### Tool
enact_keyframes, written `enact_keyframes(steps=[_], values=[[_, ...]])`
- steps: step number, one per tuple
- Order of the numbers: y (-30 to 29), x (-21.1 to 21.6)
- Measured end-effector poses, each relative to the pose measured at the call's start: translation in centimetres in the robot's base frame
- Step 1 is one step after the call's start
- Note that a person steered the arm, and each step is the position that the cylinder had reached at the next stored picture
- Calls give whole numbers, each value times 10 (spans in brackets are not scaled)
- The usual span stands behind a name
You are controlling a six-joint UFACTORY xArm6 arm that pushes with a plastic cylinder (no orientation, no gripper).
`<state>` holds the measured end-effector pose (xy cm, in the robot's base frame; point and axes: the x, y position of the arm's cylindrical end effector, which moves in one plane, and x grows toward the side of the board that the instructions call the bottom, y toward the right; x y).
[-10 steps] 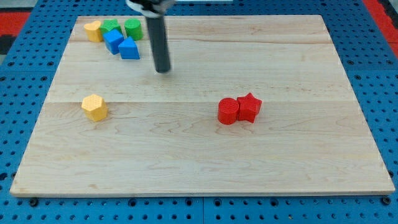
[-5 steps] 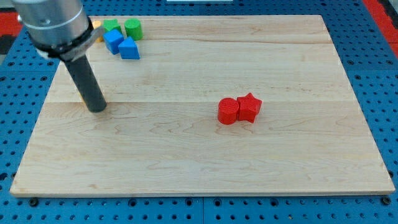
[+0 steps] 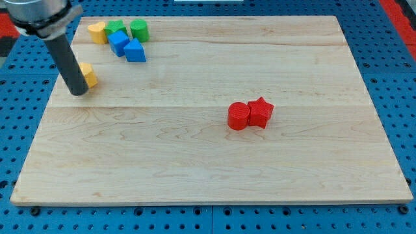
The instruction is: Move the yellow hexagon left to the blue cube
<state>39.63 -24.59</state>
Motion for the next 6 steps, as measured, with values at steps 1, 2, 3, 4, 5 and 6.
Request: enact_keyframes(steps=[1,2,3,4,5,6], values=[[-5,-22],[7,-46],[18,-84],[55,-75],[130,-28],[197,-9]])
